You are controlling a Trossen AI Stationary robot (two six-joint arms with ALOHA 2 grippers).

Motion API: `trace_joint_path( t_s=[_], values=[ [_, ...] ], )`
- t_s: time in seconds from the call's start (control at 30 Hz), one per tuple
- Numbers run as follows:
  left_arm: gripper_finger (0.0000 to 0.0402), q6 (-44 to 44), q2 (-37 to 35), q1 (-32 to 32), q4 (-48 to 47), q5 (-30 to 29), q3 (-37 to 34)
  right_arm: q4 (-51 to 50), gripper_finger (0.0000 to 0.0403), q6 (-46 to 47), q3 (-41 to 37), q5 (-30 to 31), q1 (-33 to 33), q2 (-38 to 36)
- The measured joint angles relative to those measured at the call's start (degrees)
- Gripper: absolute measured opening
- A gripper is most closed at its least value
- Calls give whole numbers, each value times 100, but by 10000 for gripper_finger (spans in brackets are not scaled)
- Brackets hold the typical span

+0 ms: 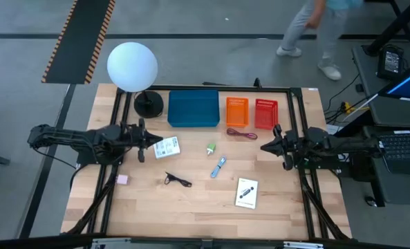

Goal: Pick and place items into bin
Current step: Put the left white card reader box into the orange bin

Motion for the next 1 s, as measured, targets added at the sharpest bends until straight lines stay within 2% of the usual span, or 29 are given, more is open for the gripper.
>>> trace_joint_path(
  t_s=[0.13, 0.3, 0.57, 0.73, 0.83, 1.0],
  values=[
    [2, 97, 96, 0, 3, 1, 299, -272, 0, 218, 290, 242, 0, 142],
    [2, 269, 441, 0, 1, -1, 705, -380, 0, -116, 714, 502, 0, 473],
    [2, 247, 1461, -46, -87, 9, 1057, -383, 0, -233, 940, 505, 0, 1046],
    [2, -41, 2148, -159, -109, -6, 1198, -283, 0, 15, 940, 503, 0, 1503],
    [2, -167, 2499, -226, -252, -268, 1397, -222, 0, 218, 940, 502, 0, 1750],
    [2, -579, 2996, -307, -1037, -616, 1906, 48, 0, 221, 940, 502, 0, 2168]
  ],
)
